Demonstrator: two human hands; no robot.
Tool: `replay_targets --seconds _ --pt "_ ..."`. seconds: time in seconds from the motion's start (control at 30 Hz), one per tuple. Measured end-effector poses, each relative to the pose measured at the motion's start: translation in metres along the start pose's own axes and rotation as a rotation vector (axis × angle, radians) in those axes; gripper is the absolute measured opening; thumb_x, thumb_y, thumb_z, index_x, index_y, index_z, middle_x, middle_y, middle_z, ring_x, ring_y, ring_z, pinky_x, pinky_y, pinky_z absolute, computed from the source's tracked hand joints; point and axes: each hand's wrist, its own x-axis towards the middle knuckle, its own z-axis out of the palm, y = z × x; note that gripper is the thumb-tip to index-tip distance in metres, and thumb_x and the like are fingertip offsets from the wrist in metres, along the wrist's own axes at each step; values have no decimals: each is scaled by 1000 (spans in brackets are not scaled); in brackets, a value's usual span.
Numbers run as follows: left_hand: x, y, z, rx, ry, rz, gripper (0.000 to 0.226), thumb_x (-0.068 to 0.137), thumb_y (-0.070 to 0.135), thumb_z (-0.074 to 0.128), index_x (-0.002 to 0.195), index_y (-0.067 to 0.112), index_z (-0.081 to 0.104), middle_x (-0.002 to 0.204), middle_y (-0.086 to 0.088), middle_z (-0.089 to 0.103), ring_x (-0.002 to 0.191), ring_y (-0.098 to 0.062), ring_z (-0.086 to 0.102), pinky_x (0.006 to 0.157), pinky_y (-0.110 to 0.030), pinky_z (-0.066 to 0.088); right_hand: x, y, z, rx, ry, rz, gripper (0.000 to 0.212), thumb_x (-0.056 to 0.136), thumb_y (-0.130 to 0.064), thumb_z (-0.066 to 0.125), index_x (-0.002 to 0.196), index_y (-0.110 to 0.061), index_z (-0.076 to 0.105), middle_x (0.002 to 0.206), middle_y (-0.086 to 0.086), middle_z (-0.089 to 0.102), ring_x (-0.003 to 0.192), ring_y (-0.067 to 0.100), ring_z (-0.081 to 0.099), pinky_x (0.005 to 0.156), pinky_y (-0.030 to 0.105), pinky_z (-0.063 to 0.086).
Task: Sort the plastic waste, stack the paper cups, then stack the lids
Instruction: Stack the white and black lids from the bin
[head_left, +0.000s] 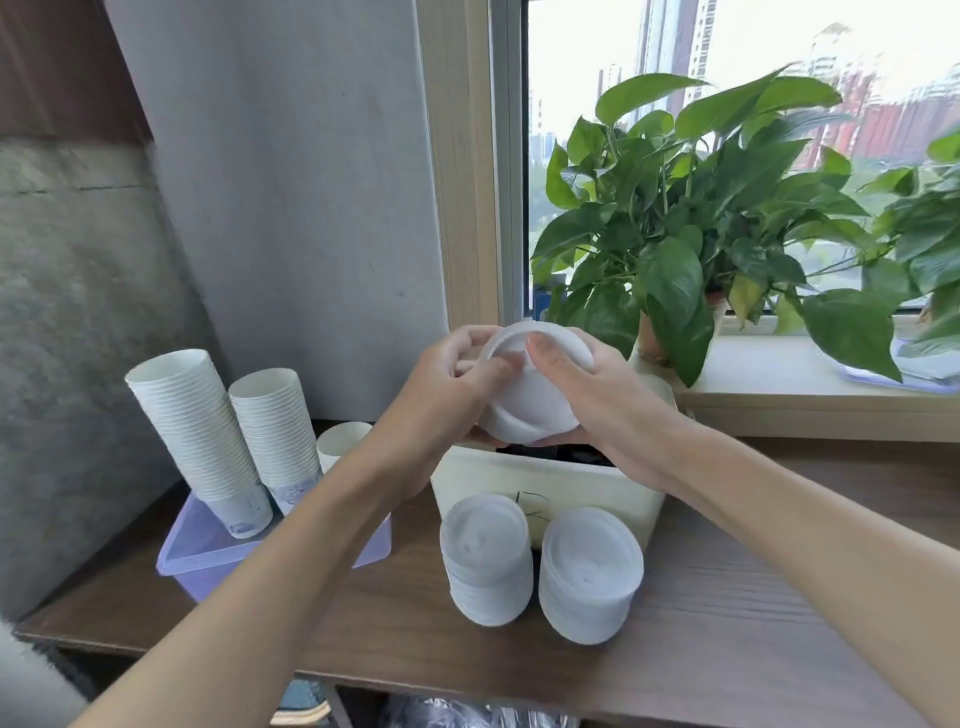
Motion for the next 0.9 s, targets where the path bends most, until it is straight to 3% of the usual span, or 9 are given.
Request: replay_targets --seconds 0.13,0.27,0.43,0.5,0.57,0.6,0.7,0.83,0.9 --pt "-13 -12 14 -56 98 7 44 84 42 70 123 27 57 106 -8 75 98 -25 74 89 -51 59 -10 0 8 65 115 -15 28 94 -41 58 113 -21 58 111 9 67 100 28 68 77 54 59" --pt "-21 -16 13 -73 140 -8 30 93 30 68 122 27 61 102 -7 75 92 -20 74 86 -48 61 -16 4 8 20 93 34 33 93 -42 59 116 -18 57 114 12 67 103 30 68 83 54 57" --pt "-28 -15 -1 -74 48 -30 29 94 21 67 123 22 66 101 -13 76 87 -22 75 79 -43 62 -14 2 6 -2 -12 77 60 81 -64 62 115 -14 59 117 13 67 106 31 66 92 52 54" --pt "-29 -14 -6 -62 21 -25 28 95 20 67 122 20 67 102 -16 76 86 -22 74 78 -41 61 -15 2 14 -74 53 8 76 74 -75 57 111 -9 60 101 11 66 92 28 66 87 45 54" --pt "-31 -13 -10 -59 2 -23 31 91 23 70 122 19 68 103 -17 75 87 -23 73 78 -42 60 -16 5 20 -130 93 -68 92 69 -82 53 108 2 55 82 6 49 76 24 50 74 41 43" --pt "-32 -13 -12 -57 -1 -21 35 87 26 71 121 19 68 103 -17 75 87 -23 73 77 -41 59 -16 8 23 -129 100 -95 90 73 -80 52 104 5 54 78 4 43 73 22 44 71 40 38" --pt "-35 -13 -15 -62 2 -13 33 88 22 71 120 17 69 105 -20 74 87 -24 73 72 -38 59 -17 12 28 -102 140 -150 58 90 -61 52 84 -3 57 66 -1 37 64 12 37 64 32 33" --pt "-39 -14 -19 -81 31 -8 39 80 26 69 117 16 70 103 -19 74 88 -27 72 73 -42 59 -17 15 35 -145 167 -184 49 93 -53 49 90 -4 59 66 -6 43 55 1 39 57 18 35" --pt "-42 -16 -18 -102 46 4 33 86 22 70 118 17 70 103 -15 76 93 -27 73 79 -44 59 -17 15 38 -140 156 -193 49 94 -51 48 93 -2 57 66 -6 43 54 0 39 55 16 36"
